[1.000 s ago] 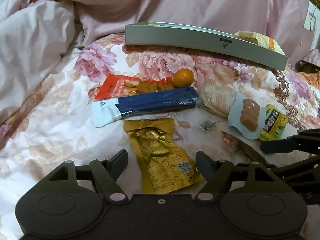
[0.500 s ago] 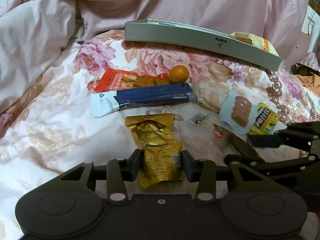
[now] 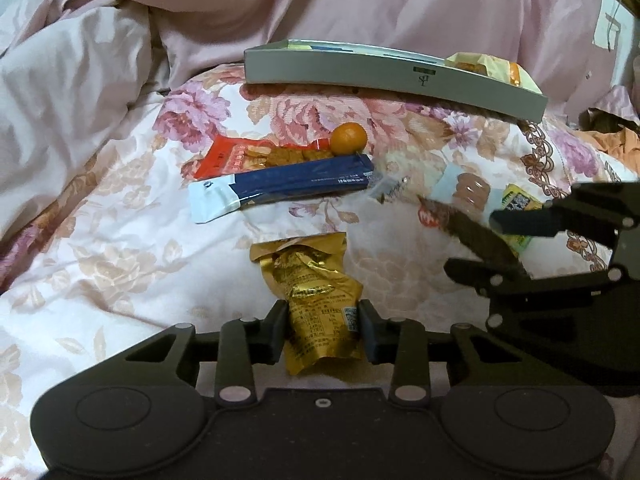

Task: Organize snacks
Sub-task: 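Close the left tool on the gold packet while the right tool grasps the brown packet, then carry the gold and brown packets with both tools over the grey tray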

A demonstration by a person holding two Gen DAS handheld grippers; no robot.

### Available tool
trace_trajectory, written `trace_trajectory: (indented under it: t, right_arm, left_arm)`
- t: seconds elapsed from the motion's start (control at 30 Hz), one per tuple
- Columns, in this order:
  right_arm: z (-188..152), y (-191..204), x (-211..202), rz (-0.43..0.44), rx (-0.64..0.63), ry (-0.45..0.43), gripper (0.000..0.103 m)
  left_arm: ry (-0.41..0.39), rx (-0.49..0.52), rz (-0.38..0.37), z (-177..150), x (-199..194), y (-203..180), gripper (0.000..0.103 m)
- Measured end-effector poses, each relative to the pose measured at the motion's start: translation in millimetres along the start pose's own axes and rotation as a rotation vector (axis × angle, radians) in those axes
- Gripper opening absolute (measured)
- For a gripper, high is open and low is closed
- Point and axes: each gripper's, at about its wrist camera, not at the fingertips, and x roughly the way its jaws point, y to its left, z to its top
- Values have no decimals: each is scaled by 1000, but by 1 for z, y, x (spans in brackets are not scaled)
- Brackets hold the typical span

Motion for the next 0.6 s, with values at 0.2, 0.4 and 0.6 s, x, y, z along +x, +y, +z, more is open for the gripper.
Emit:
trace_trajectory:
  t: [0.2, 0.4, 0.6]
  right_arm:
    - [0, 6, -10, -33, -52, -58, 50]
    - [1, 8, -24, -71, -83, -128, 51]
    - [5, 4, -40, -123, -90, -216, 51]
  left_arm:
    - [-51, 25, 45, 1, -17, -6, 38]
    - [-138, 24, 88, 14, -35, -13, 38]
    - [-235, -6, 103, 43, -46, -22, 38]
